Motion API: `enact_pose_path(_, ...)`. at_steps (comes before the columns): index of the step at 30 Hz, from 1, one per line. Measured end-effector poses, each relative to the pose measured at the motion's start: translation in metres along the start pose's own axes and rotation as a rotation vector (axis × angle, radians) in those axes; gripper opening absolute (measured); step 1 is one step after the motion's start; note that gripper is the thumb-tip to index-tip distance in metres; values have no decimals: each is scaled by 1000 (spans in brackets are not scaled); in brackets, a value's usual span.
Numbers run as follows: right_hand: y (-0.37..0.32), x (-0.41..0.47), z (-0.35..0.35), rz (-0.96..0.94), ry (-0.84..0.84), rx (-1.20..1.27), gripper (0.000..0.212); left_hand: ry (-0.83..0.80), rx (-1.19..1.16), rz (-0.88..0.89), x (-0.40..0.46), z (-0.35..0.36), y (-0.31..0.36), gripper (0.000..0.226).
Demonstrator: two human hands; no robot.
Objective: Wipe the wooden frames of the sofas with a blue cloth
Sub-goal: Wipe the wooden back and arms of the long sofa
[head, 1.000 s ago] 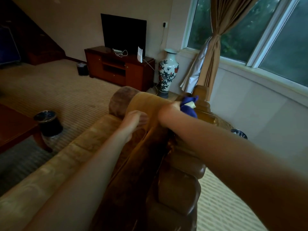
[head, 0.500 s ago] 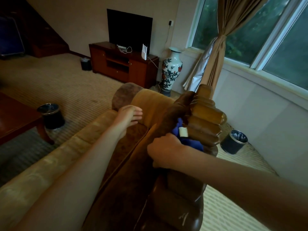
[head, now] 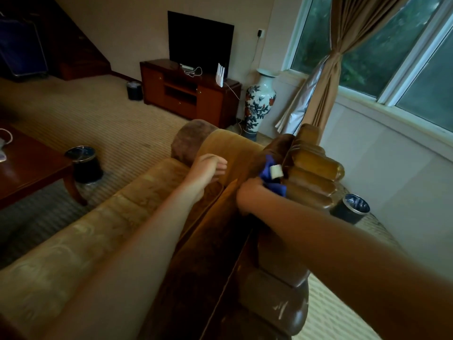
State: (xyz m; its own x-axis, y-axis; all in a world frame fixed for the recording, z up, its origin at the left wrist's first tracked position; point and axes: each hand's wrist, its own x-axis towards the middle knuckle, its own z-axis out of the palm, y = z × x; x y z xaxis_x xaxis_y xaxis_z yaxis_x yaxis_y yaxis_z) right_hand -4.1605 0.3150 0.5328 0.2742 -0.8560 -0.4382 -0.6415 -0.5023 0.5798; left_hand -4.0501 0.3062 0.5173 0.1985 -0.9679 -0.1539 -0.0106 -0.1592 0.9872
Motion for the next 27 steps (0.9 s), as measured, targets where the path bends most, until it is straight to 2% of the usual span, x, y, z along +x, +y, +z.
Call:
enact_pose_path(3,-19,-16,-1,-162,-59,-99,49,-3,30,37,-6,-3,0,29)
enact_pose_path(7,-24,-62,-13,-356,34,169,41,13,24,79,-7,-14,3,31)
enact_pose_path(10,-26,-81,-10,-429,60,285,25,18,12,94,-9,-11,8,32)
enact_pose_path(13,-7,-72,-14,-242,182,305,17,-1,22,107,-15,-2,15,31)
enact_pose_path(15,10,-61,-17,-74,323,230,26,-10,18,111,-18,2,19,29)
enact_pose_path(18,45,-54,-27,81,454,189,24,-19,-13,109,-21,2,25,24)
enact_pose_path(21,64,-59,-22,86,519,225,17,-4,-21,123,-24,8,27,25)
enact_pose_path(23,65,-67,-7,61,593,241,22,-7,-5,148,-28,18,27,25)
enact_pose_path(27,53,-90,37,140,864,351,22,-80,55,225,-39,44,25,26)
